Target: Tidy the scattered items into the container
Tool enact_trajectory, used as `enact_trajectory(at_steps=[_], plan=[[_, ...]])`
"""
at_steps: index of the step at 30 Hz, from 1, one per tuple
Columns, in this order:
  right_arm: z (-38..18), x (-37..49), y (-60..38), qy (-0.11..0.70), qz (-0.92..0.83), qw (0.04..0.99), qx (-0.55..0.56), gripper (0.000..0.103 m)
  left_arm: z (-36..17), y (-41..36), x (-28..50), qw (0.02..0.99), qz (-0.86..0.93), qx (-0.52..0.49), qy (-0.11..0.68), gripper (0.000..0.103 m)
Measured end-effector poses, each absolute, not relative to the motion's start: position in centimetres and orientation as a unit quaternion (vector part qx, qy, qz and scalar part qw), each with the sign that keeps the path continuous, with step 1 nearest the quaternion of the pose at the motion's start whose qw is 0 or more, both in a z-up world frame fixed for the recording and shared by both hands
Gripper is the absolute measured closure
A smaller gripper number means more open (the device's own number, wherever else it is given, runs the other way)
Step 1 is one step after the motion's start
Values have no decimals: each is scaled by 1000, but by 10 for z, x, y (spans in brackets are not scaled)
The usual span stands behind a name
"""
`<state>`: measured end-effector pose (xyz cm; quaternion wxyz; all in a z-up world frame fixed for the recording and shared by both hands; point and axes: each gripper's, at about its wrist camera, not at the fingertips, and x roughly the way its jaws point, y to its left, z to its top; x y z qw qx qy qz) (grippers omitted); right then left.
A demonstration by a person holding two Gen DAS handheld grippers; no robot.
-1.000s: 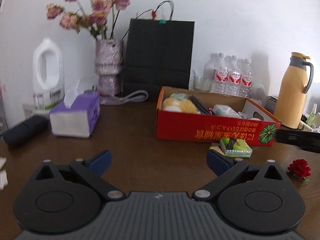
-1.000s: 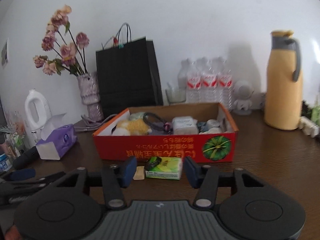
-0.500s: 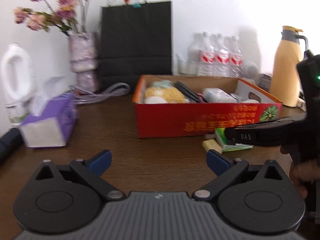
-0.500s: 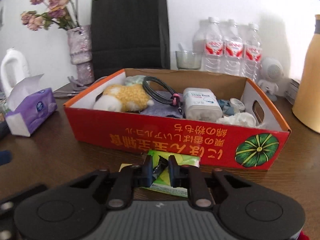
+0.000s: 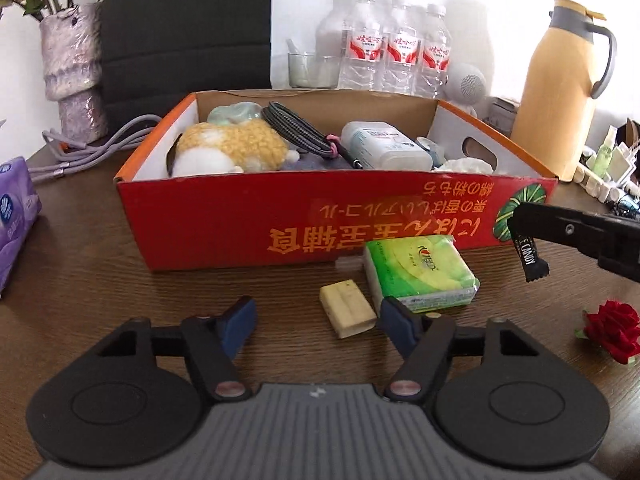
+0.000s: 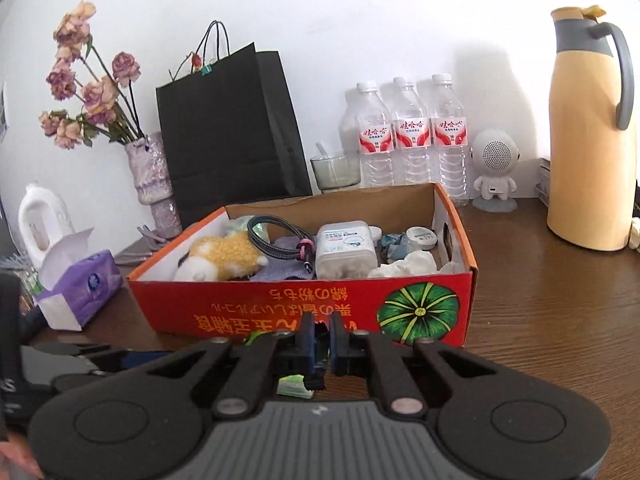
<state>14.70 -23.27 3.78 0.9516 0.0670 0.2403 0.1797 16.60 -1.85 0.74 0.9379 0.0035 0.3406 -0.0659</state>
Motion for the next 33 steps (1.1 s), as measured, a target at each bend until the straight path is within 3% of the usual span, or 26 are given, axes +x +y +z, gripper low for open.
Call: enact_trajectory(at_steps=[2, 4, 6, 12, 19, 27, 33], plan=[[38, 144, -230, 239, 185, 951, 65, 97, 7, -24, 167, 938, -65, 9, 341, 34], [38, 141, -227, 238, 188, 951, 59, 97, 6, -29, 166, 939, -66, 21, 338, 46], [37, 139, -225, 239, 187, 951, 57, 97, 6, -29, 163, 940, -68, 25, 333, 79], [34, 138, -223, 243, 185, 951, 55, 97, 10, -17, 149, 941, -58, 12, 334, 80], [39, 129, -218, 230, 186, 954, 56, 97, 38, 8, 89, 964, -29, -12, 264, 80], [71, 66, -209, 153, 192, 967, 61, 97, 73, 16, 21, 987, -35, -23, 155, 80], [92, 16, -209, 110, 190, 974, 48, 97, 85, 10, -15, 988, -67, -25, 135, 79]])
